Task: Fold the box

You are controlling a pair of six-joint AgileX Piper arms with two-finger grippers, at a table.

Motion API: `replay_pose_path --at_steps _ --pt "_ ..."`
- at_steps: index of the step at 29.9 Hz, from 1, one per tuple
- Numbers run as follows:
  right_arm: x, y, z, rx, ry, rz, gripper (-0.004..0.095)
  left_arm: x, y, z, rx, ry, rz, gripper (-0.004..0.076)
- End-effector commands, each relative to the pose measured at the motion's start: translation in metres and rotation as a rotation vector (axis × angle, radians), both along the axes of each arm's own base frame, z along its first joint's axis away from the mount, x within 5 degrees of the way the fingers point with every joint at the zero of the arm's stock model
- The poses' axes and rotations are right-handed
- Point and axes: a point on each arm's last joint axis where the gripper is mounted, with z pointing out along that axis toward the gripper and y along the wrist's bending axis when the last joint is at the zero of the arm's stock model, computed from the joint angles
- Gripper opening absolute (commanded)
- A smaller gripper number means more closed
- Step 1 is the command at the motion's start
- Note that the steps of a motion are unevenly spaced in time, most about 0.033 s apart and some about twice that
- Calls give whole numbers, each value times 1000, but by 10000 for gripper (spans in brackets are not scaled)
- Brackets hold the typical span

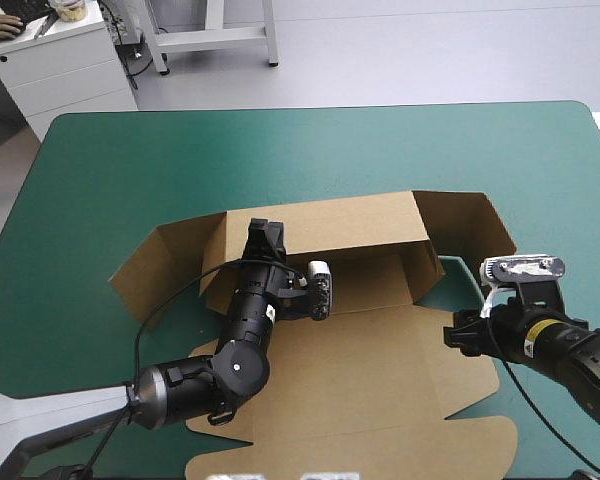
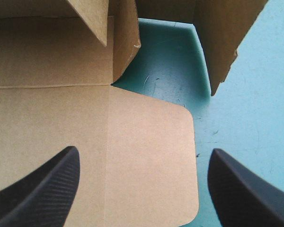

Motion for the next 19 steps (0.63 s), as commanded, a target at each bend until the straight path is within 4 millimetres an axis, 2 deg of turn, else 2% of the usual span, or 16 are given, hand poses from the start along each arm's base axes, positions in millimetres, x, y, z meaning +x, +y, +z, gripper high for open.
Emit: replay_pose_path --at_steps 1,5,9,14,19 --pt "1 0 22 56 -93 -7 754 -2 1 23 -20 -120 -14 -10" --pt "5 3 43 81 -138 6 755 -2 1 23 -19 -122 -15 -10" --pt "18 7 68 54 -173 7 755 -2 1 23 -20 -119 -13 -10" --pt "44 13 104 6 -232 -25 755 -2 2 23 -20 -120 -11 -10" --pt "83 8 134 -20 -197 -36 755 -2 1 23 -20 -119 -13 -10"
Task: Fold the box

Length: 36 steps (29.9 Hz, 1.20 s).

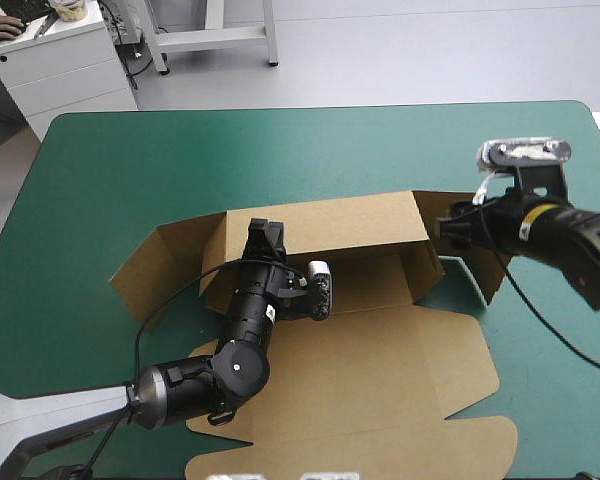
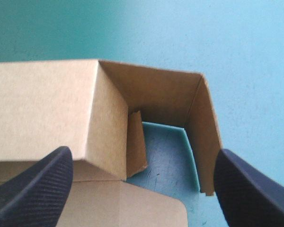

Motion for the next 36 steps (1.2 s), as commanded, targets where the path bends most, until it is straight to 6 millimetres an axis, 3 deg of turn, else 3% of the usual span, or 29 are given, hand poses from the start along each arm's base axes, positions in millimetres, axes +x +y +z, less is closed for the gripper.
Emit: replay_pose_path --at_steps 1,8,13,19,28,36 --pt "26 -11 32 -2 -55 8 755 -2 1 23 -20 -119 -13 -10" --pt "94 -42 31 102 119 -2 755 -2 1 22 -34 -111 -19 -10" --pt "139 -55 10 85 177 -31 755 -3 -1 21 -46 -94 -42 -10" --pt "176 -58 -30 77 282 -21 755 -2 -1 21 -44 -97 -42 -10" --pt "180 -78 -34 169 283 -6 755 -2 -1 22 -44 -101 -35 -10" --pt "165 -83 -68 221 394 41 737 -2 0 22 -44 -102 -33 -10"
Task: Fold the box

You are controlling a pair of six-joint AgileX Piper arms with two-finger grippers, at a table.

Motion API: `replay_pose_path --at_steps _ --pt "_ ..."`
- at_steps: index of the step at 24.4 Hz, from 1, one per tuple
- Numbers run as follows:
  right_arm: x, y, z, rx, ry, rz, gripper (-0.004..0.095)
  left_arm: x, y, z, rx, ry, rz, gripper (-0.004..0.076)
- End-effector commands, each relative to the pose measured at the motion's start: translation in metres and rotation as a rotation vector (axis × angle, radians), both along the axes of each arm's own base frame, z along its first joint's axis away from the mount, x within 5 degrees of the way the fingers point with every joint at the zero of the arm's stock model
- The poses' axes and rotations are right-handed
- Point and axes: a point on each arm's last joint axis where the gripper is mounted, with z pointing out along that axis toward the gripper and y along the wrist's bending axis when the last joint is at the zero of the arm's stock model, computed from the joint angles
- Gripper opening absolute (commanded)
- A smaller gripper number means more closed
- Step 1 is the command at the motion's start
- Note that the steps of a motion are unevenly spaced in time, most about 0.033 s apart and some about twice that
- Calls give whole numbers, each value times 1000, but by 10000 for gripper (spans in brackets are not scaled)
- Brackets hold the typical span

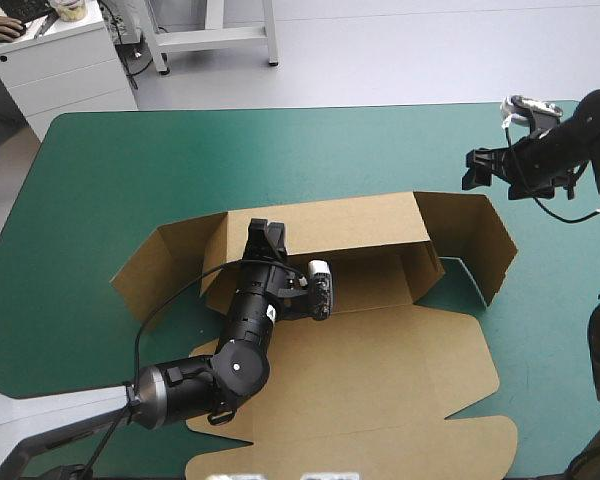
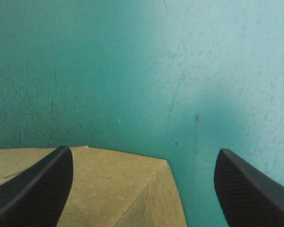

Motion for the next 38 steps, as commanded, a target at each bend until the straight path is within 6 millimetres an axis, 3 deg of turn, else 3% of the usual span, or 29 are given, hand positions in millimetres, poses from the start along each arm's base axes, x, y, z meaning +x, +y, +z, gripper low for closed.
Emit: replay_pose_path --at_steps 1,12,21,25,29,32,35,38 --pt "-23 3 16 17 -40 52 732 -2 0 22 -23 -114 -25 -10" --pt "-53 8 18 17 -39 93 714 -1 2 23 -23 -123 -10 -10" --pt "-116 14 11 -31 -71 128 714 -1 3 24 -24 -130 3 -10" --pt "-133 18 8 -44 -115 169 714 -1 3 24 -26 -130 3 -10" --pt "-135 28 4 -36 -273 369 714 -1 3 24 -26 -130 3 -10" --pt "-125 28 4 -72 -384 419 714 -1 3 24 -26 -130 3 -10" --pt "-119 29 -3 -96 -393 480 714 -1 3 24 -26 -130 3 -10" --pt "-116 36 -7 -6 -403 563 714 -1 3 24 -26 -129 1 -10"
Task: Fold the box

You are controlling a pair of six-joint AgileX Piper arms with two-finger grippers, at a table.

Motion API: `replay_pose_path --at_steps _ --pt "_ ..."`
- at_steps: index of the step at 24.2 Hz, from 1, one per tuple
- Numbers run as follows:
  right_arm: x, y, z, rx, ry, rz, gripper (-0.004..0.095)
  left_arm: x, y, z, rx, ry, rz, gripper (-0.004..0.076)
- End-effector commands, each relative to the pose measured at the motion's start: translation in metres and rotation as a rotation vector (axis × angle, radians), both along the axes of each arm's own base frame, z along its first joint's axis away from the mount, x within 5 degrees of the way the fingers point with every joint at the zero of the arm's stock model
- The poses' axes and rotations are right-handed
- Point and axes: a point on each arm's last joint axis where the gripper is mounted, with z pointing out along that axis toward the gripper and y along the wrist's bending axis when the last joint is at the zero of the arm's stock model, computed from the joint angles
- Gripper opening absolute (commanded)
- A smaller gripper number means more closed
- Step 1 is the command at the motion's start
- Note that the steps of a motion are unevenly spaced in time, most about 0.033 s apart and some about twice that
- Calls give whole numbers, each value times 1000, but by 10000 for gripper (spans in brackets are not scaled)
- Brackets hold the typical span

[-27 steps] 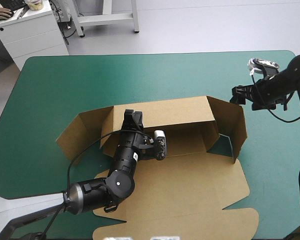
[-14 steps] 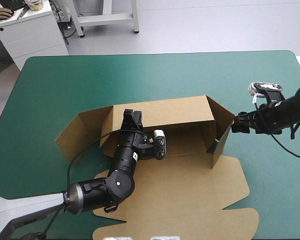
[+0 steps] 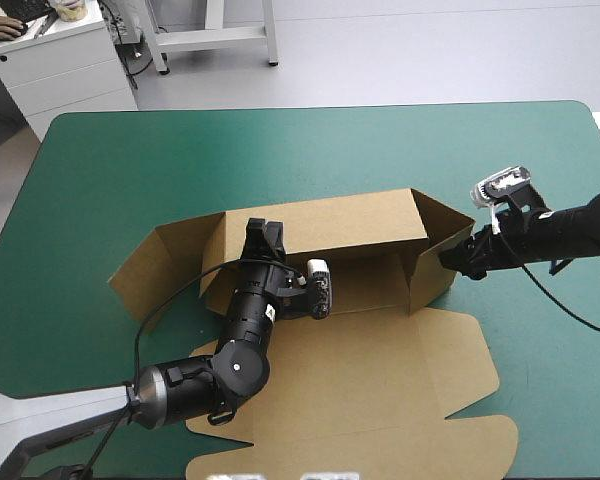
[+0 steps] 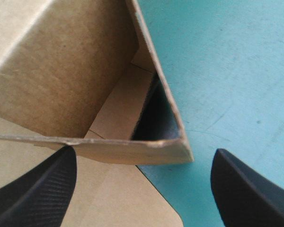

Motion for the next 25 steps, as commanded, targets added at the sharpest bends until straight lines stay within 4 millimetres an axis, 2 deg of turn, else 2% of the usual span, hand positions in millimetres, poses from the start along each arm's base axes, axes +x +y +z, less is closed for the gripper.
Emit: replay_pose_path --at_steps 1,8,10,13,20,22,25 --pt "0 9 14 101 -71 78 714 -2 1 23 -22 -121 -14 -10" --pt "-4 17 9 218 -41 113 712 -2 1 23 -22 -121 -14 -10" --pt "-8 18 4 232 -33 113 673 -2 1 23 -22 -121 -14 -10" --pt "-22 22 -4 268 -97 99 576 -2 1 23 -22 -120 -16 -10" --pt "-46 18 -14 209 -215 -16 571 -2 1 23 -22 -120 -16 -10" --pt "-50 25 -18 177 -236 -6 571 -2 1 23 -22 -120 -16 -10" --pt "-49 47 -24 89 -274 12 571 -2 1 23 -22 -120 -16 -10"
